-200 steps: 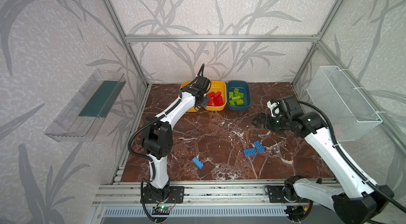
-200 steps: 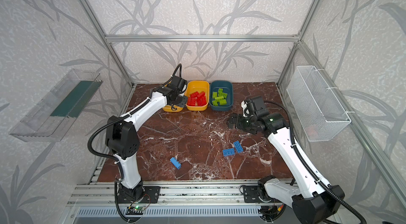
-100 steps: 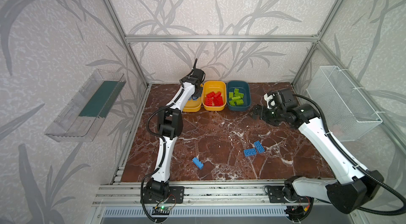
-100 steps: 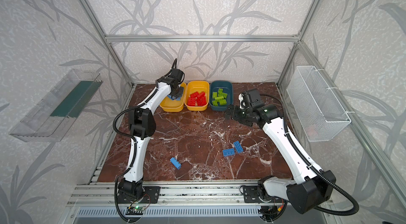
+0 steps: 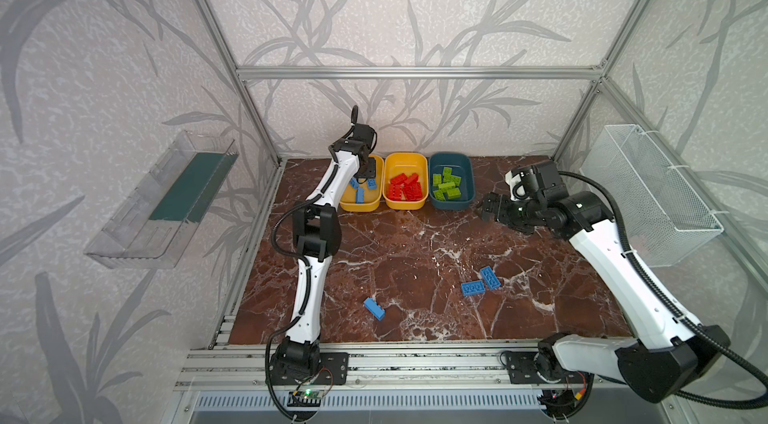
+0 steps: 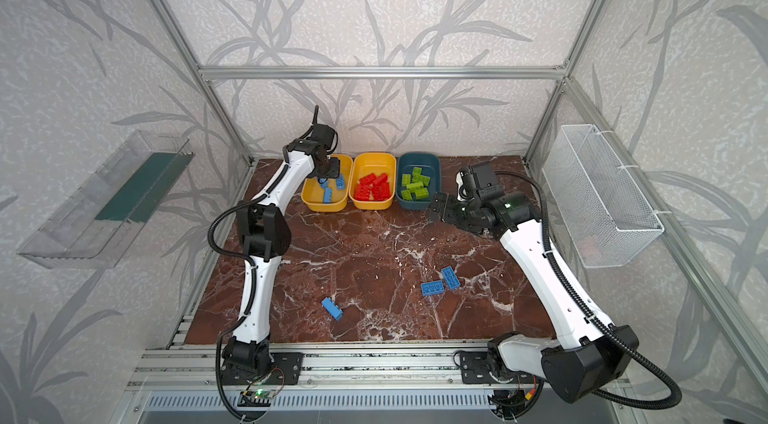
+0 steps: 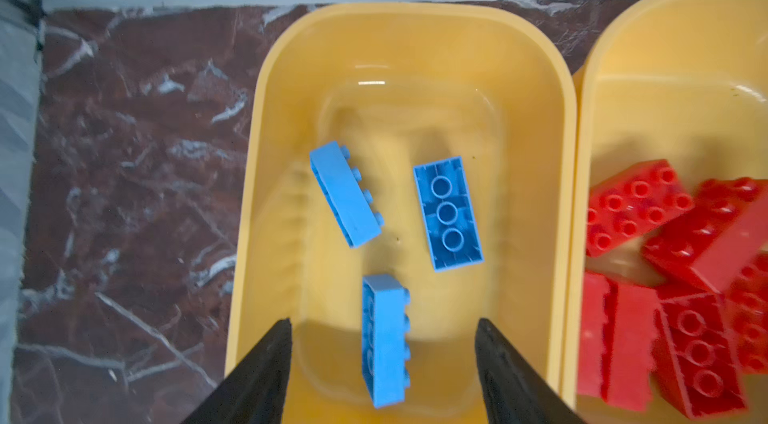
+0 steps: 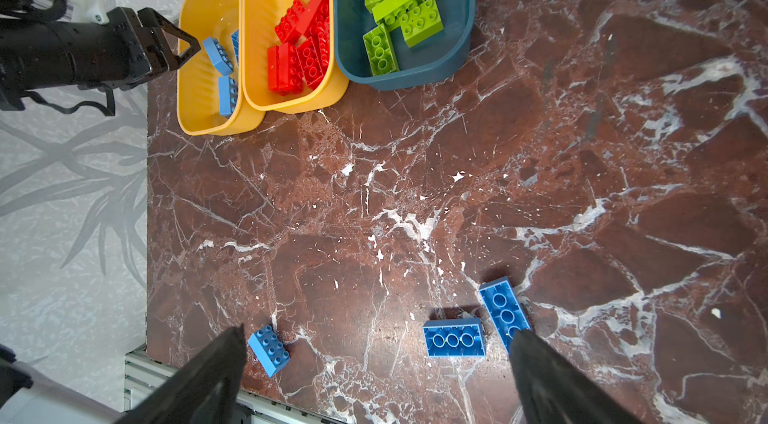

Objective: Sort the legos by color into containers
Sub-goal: 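Carry the blue brick with the left gripper into the first yellow bin, then grasp a loose blue brick with the left gripper while the right gripper approaches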

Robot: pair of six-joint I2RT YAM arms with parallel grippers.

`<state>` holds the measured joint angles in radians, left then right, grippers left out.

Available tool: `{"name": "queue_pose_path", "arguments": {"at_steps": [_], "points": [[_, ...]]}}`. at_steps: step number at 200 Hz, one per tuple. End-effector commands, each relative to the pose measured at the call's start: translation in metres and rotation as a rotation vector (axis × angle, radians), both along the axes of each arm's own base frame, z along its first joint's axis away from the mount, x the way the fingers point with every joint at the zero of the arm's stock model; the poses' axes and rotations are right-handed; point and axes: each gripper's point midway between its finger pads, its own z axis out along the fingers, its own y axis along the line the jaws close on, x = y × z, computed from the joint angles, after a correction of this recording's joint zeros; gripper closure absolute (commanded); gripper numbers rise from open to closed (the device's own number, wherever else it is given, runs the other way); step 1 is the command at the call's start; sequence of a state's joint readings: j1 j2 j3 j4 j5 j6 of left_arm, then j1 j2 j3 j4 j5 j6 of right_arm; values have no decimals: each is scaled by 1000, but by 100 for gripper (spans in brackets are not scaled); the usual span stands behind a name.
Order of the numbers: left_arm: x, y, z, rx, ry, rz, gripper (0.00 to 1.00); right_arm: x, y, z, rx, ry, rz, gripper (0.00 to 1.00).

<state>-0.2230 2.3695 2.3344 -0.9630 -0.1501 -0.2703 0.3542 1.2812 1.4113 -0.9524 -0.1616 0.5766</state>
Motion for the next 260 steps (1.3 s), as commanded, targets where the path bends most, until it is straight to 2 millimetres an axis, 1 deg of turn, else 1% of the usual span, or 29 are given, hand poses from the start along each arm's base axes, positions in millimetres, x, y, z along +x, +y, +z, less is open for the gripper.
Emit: {"name": "queue_pose_path", "arguments": {"at_steps": [1, 10, 12, 16, 22, 57, 73, 75, 91, 115, 140, 156, 168, 186, 198, 225, 260], "points": [[-33, -7, 47, -161, -40, 124, 33, -5, 0, -1, -14, 7, 18, 1], [-49, -7, 47, -198, -31, 162, 34, -7, 5, -2, -13, 4, 32, 1], [-51, -7, 51, -208, -36, 169, 34, -7, 6, -2, -12, 2, 36, 1], [-60, -5, 44, -212, -18, 189, 35, -9, 9, -2, -14, 1, 45, 1], [-72, -4, 47, -231, -19, 208, 35, -11, 13, -3, -20, 2, 59, 1], [-156, 10, 29, -250, 53, 309, 35, -29, 35, -7, -81, -5, 156, 1], [-195, 17, 28, -253, 58, 347, 35, -39, 46, -10, -92, 0, 207, 1], [-201, 18, 24, -248, 67, 351, 35, -40, 47, -11, -93, 1, 214, 1], [-240, 23, 22, -255, 68, 383, 35, -51, 57, -15, -98, 6, 260, 1], [-288, 18, 17, -319, 56, 404, 35, -64, 67, -20, -91, 15, 313, 1], [-330, 10, 13, -379, 47, 434, 36, -76, 74, -25, -83, 19, 351, 1], [-350, 4, 9, -418, 50, 453, 36, -83, 77, -29, -96, 19, 380, 1], [-364, -4, 1, -466, 71, 460, 36, -88, 78, -30, -114, 17, 393, 1], [-380, -16, -9, -524, 107, 476, 36, -96, 78, -33, -127, 12, 408, 1], [-389, -20, -15, -522, 117, 475, 36, -102, 76, -35, -126, 11, 411, 1], [-401, -31, -27, -509, 126, 470, 36, -116, 63, -41, -126, 13, 396, 1], [-404, -54, -50, -554, 157, 468, 36, -131, 43, -43, -136, 6, 363, 1]]}}
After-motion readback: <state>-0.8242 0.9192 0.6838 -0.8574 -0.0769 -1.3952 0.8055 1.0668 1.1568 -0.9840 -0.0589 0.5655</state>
